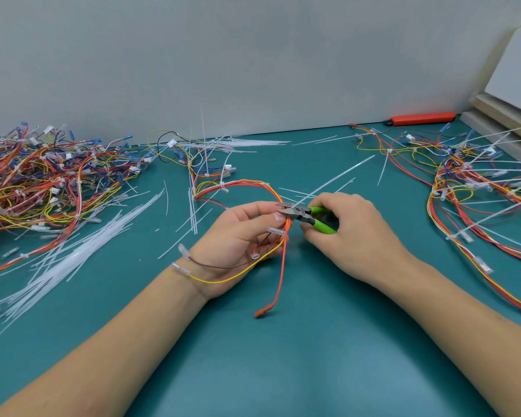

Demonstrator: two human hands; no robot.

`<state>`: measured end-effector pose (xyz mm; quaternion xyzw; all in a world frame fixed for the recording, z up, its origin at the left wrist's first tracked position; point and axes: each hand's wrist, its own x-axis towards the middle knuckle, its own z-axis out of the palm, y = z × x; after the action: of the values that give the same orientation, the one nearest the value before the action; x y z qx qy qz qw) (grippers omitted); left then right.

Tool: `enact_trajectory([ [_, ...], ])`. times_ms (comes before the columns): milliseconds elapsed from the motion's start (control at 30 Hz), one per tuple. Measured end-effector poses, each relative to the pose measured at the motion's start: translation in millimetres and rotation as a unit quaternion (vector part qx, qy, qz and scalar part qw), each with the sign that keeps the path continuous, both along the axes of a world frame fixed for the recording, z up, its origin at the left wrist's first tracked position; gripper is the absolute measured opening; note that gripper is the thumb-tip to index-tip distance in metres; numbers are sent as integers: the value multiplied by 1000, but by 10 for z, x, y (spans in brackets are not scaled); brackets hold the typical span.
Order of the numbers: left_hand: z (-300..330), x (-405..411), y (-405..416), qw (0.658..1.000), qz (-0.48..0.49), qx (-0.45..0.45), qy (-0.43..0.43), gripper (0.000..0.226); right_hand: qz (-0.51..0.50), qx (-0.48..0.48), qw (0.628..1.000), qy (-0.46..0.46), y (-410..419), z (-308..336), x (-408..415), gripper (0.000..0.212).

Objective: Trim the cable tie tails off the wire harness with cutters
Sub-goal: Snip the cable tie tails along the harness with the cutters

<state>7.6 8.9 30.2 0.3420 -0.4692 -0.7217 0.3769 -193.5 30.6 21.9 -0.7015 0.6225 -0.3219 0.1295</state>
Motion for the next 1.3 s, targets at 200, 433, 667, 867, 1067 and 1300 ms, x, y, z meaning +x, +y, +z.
enact_trajectory([
  [200, 10, -18, 0, 1000, 9, 6, -3, 16, 11, 5, 1000, -2, 7, 24, 3, 11],
  [433, 29, -29, 18, 1000, 17, 3, -13, 24, 12, -3, 1000, -5, 6, 16, -2, 9],
  [667, 27, -16, 13, 1000, -3, -7, -6, 18, -26, -9, 1000, 7, -26, -24, 2, 36],
  [867, 16, -16, 12, 1000, 6, -4, -8, 15, -1, -15, 1000, -8, -7, -17, 3, 21],
  [1067, 8, -22, 4, 1000, 7, -1, -3, 16, 15, -8, 1000, -12, 4, 10, -2, 10],
  [1300, 0, -8, -10, 1000, 1, 3, 0, 18, 18, -2, 1000, -14, -16, 15, 3, 5],
])
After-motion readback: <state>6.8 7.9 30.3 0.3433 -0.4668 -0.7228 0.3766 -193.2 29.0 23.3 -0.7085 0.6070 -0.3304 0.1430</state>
